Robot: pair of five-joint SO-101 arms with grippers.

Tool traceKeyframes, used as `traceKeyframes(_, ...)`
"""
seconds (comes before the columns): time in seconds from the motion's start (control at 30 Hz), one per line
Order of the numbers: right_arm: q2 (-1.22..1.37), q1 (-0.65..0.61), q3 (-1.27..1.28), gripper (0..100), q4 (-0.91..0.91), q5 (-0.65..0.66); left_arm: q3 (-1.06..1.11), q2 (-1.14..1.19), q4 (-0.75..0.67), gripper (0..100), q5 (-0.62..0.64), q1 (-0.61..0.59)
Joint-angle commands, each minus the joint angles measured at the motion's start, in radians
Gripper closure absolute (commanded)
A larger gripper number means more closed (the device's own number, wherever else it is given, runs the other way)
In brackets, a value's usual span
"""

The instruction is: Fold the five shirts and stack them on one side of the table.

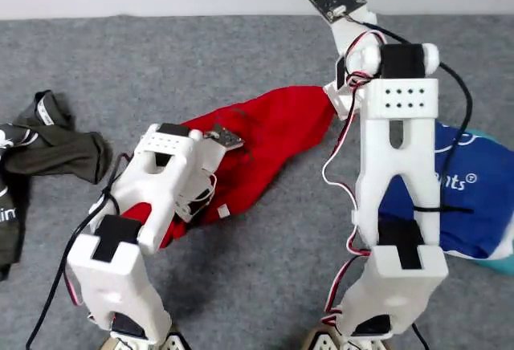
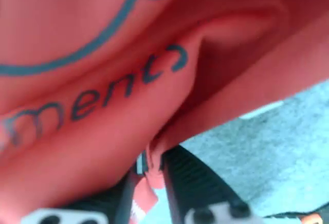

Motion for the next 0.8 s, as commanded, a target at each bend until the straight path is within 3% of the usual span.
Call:
traceKeyframes(0.0, -0.102, 0.010, -0.026, 98.8, 0.022, 0.014, -0.073, -0.232, 0.072, 100, 0.000, -0.005)
traceKeyframes(0.33, -0.334, 0.002, -0.026, 98.8, -0.041, 0.012, -0.312, -0.671, 0.146, 100, 0.000, -0.112)
traceKeyframes(0.57, -0.501, -0.010, -0.026, 98.8, -0.245, 0.023, -0.576, -0.720, 0.140, 100, 0.000, -0.210)
traceKeyframes(0.77, -0.627, -0.024, -0.026, 98.8, -0.381, 0.123, -0.805, -0.720, 0.103, 100, -0.002, -0.269)
